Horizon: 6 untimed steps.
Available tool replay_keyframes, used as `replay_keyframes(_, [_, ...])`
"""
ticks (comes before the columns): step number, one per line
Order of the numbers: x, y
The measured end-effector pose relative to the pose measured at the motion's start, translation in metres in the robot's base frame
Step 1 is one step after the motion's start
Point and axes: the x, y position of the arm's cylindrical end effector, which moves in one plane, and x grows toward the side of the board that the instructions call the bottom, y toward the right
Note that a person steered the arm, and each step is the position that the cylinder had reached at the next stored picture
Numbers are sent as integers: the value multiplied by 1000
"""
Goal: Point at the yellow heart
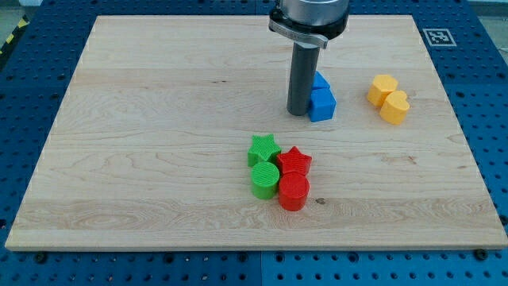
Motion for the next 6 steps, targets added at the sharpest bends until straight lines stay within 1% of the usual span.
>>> replay_keyframes(2, [-2, 36])
replay_keyframes(3, [31, 36])
replay_keyframes(4, [59, 70])
replay_keyframes(5, [57, 152])
replay_keyframes(6, [36, 206])
